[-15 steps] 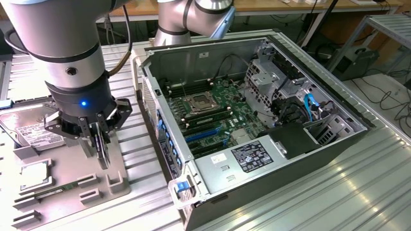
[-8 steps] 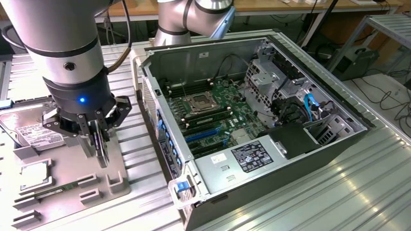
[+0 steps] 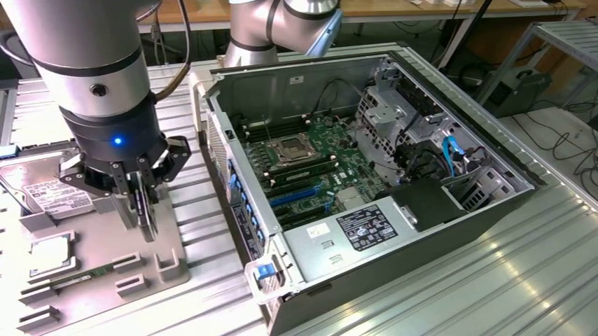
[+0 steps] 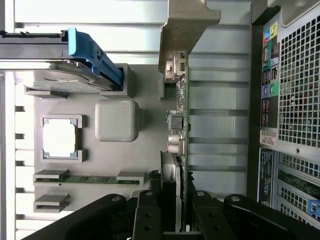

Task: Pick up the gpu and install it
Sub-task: 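Pick up the gpu and move the gpu toward the slot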

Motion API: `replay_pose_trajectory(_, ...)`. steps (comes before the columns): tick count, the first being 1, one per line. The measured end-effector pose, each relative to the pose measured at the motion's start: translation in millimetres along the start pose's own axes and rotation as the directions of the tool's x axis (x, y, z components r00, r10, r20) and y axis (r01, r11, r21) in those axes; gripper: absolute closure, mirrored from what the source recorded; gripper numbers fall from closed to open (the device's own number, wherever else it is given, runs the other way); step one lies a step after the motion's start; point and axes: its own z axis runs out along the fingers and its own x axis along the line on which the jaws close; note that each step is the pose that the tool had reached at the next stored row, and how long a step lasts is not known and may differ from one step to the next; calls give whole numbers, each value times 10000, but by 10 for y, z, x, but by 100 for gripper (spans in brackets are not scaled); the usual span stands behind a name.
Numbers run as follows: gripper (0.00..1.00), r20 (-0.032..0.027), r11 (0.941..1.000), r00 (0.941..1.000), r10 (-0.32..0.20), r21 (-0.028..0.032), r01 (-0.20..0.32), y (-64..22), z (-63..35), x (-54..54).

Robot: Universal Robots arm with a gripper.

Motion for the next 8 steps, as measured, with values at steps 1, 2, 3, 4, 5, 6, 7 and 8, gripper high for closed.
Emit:
replay_pose_trajectory(1,72,-1,10000,10000,1,0,-1,0,-6,0)
replay_pose_trajectory(2,72,0,10000,10000,0,-1,0,0,-10,0)
replay_pose_trajectory(3,72,-1,10000,10000,0,0,0,0,-15,0)
replay_pose_trajectory(4,72,0,10000,10000,0,-1,0,1,-19,0)
replay_pose_trajectory(5,72,0,10000,10000,0,-1,0,1,-22,0)
replay_pose_trajectory(6,72,-1,10000,10000,0,0,0,1,-26,0)
replay_pose_trajectory(7,72,-1,10000,10000,0,0,0,1,-29,1)
replay_pose_trajectory(8,72,-1,10000,10000,0,0,0,2,-34,0)
